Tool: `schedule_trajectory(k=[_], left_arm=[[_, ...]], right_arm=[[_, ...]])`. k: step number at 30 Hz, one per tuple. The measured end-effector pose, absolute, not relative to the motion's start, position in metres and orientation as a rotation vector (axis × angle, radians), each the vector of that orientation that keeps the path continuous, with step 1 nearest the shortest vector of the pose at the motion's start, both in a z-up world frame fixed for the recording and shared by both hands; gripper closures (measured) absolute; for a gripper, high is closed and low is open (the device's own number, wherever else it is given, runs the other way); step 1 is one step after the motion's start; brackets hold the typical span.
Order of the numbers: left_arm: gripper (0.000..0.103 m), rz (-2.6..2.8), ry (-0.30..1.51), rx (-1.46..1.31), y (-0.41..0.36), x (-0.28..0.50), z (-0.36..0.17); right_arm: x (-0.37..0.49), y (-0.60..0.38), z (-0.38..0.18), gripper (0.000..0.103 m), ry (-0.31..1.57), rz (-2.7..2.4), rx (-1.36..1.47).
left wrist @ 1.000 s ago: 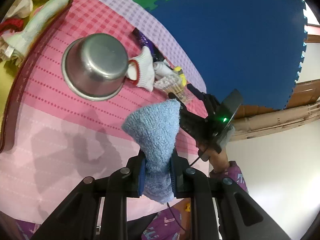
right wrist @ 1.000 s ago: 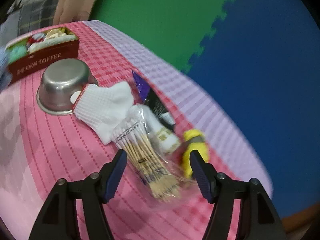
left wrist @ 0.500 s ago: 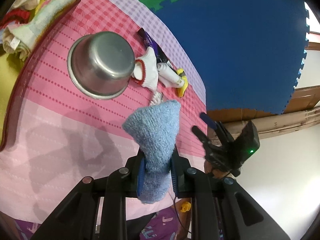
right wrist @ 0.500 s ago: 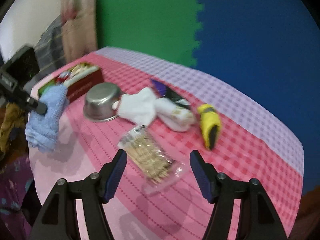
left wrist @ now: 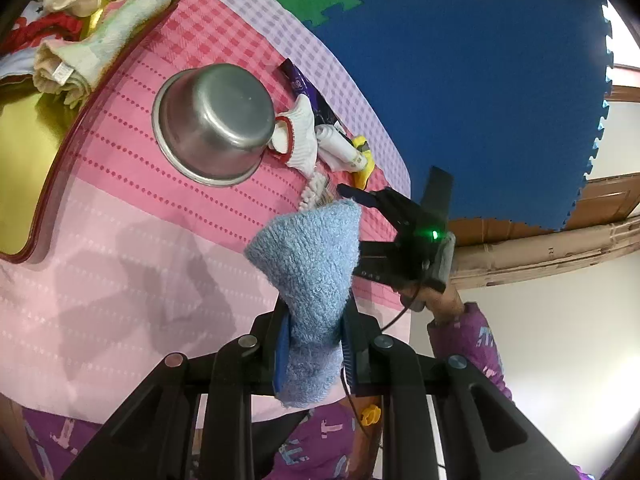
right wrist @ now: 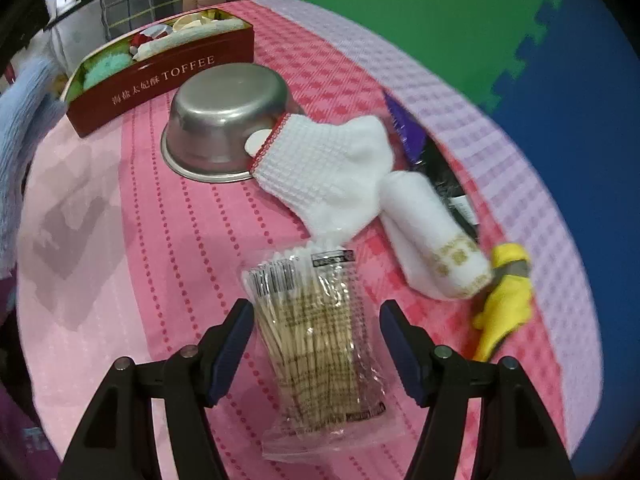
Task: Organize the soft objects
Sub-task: 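Grasp the clear cotton-swab bag with the right gripper while the left gripper holds the sock, then carry the blue sock into the tin and open the left gripper while the right holds the swab bag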
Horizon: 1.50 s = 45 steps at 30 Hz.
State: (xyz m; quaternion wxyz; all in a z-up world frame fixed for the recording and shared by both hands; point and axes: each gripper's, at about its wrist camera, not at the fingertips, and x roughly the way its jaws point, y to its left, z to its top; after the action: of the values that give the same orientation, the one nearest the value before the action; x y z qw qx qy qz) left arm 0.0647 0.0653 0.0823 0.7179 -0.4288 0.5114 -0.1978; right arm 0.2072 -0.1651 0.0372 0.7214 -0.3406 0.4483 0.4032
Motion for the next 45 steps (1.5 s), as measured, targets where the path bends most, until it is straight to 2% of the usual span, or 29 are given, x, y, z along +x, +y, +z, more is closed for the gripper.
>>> schedule_trajectory(k=[6,9,10,11,20,26,34,45], left_arm=[[0.085,-0.444,1.134,-0.932,0.064,0.062,0.085],[0.085,-0.441,1.129,-0.931,0.064,0.060,0.086],[0.085,-0.442,1.125,-0.930,0.065,0.059,0.087],[0.085,-0.438,1.120,-0.929,0.064,0.059,0.088],[0.085,-0.409,1.053,-0.925,0.084,0.040,0.100],[0.085,-0.329,0.988,-0.904,0.123,0.019,0.120],[0.085,-0.212,0.951,-0.872,0.171,0.009,0.128],[0.085,-0.109,0.936,-0.852,0.209,0.025,0.104]], right_arm=[[0.223,-0.154,0.026,0.036,1.116,0.889,-0.732],[0.225,-0.155,0.027,0.059,1.153,0.858,-0.682],[0.224,-0.155,0.029,0.074,1.160,0.832,-0.665],[0.222,-0.157,0.031,0.076,1.169,0.798,-0.637],[0.145,-0.202,0.068,0.078,1.045,0.741,-0.153],[0.095,-0.207,0.068,0.078,0.996,0.757,0.098],[0.079,-0.189,0.063,0.078,1.004,0.785,0.174],[0.079,-0.198,0.061,0.078,1.017,0.760,0.209]])
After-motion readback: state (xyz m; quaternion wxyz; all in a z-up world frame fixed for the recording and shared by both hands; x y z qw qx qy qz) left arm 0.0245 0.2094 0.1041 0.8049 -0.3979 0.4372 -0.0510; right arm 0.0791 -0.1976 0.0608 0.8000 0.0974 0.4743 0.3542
